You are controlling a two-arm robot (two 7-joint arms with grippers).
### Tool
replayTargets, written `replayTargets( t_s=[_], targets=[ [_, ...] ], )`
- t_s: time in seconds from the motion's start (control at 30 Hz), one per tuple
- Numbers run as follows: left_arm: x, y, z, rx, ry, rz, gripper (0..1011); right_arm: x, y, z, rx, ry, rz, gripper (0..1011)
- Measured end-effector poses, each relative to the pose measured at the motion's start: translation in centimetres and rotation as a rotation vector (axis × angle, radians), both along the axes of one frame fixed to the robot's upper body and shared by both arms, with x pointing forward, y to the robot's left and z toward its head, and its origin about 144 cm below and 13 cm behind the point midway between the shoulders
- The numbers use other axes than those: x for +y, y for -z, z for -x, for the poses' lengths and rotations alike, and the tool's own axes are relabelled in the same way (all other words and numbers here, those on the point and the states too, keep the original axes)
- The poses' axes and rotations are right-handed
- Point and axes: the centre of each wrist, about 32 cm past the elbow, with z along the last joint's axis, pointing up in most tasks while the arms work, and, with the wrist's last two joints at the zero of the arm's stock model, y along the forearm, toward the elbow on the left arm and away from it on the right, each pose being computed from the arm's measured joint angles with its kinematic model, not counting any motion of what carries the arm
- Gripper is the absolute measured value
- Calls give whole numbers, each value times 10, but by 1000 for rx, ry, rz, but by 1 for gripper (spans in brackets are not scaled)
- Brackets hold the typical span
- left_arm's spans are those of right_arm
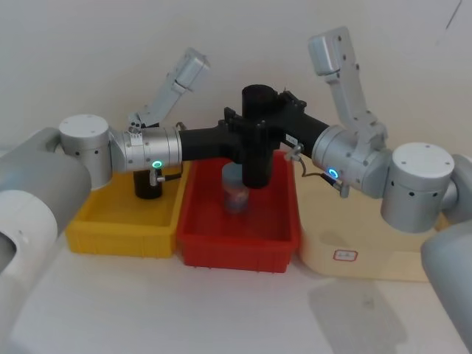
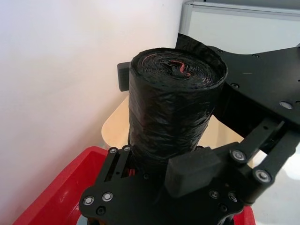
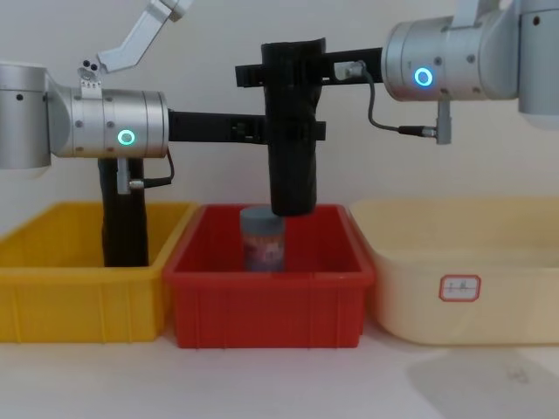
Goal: Pick up the garbage bag with the one hand and transfer it to the other hand.
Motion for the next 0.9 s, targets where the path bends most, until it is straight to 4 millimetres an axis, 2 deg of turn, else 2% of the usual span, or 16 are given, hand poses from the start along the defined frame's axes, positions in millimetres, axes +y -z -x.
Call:
replayTargets(
  t_s=[0.73,0.9],
  targets=[
    [1,0,2,1,-6,0,402,4,-2,-3,-4,-9,15,1000],
    [1,-1,2,1,-6,0,402,4,-2,-3,-5,-9,16,929]
  ],
)
